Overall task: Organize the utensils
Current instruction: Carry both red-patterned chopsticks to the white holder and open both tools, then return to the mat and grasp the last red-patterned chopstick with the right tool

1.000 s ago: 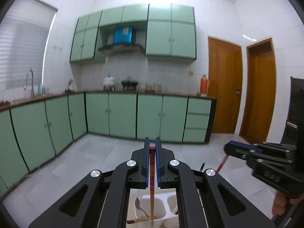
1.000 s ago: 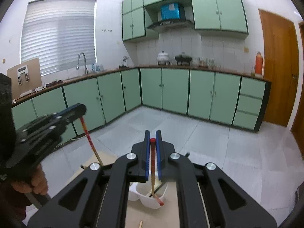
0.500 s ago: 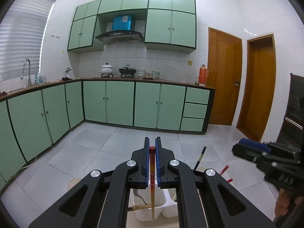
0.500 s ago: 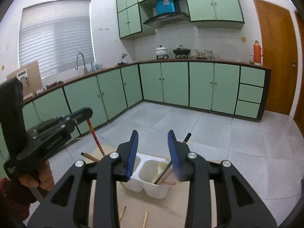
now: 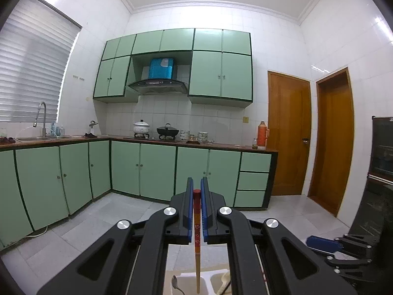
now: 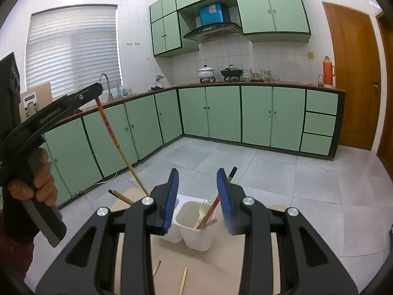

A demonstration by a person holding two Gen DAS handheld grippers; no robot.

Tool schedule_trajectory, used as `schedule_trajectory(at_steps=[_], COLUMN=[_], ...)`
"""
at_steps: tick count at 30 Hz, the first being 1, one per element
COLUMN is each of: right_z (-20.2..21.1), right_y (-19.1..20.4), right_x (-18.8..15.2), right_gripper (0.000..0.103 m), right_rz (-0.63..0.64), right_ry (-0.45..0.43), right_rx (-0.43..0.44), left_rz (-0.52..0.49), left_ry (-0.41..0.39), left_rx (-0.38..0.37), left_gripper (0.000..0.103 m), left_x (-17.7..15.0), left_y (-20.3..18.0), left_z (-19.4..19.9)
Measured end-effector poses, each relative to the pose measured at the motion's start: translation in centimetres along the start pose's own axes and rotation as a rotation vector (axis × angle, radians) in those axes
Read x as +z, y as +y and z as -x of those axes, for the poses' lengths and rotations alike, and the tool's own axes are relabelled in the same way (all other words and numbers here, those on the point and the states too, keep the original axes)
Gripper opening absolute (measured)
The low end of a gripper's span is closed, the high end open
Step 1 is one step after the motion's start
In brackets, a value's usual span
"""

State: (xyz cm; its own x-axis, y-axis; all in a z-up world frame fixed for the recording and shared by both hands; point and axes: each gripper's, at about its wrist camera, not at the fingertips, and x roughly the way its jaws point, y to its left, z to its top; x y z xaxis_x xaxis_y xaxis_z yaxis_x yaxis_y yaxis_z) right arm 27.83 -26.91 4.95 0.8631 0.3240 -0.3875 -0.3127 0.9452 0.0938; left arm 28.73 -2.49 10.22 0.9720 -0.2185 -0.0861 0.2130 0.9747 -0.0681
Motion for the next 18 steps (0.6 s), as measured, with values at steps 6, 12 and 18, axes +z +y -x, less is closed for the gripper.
schedule_trajectory(at_steps=[6, 12, 18], right_z=[-1.0, -1.8, -2.0], right_y=[0.1, 0.5, 0.9], right_x=[-0.3, -0.3, -0.4], right_gripper=[0.032, 0.032, 0.032], right_rz=[-0.001, -0.008, -0.007], right_ry=[0.024, 0.034, 0.038], right_rx=[-0.001, -0.015, -0.021], left_rz=[-0.001, -0.005, 0.025], left_ry=[0.108, 0.213, 0.21], left_rx=[0.01, 0.019, 0.015], left_gripper=[0.006, 0.008, 0.037], left_x=[-3.5, -6.9, -7.3], left_y=[0.4, 1.2, 1.7], left_z=[-2.4, -3.8, -2.3])
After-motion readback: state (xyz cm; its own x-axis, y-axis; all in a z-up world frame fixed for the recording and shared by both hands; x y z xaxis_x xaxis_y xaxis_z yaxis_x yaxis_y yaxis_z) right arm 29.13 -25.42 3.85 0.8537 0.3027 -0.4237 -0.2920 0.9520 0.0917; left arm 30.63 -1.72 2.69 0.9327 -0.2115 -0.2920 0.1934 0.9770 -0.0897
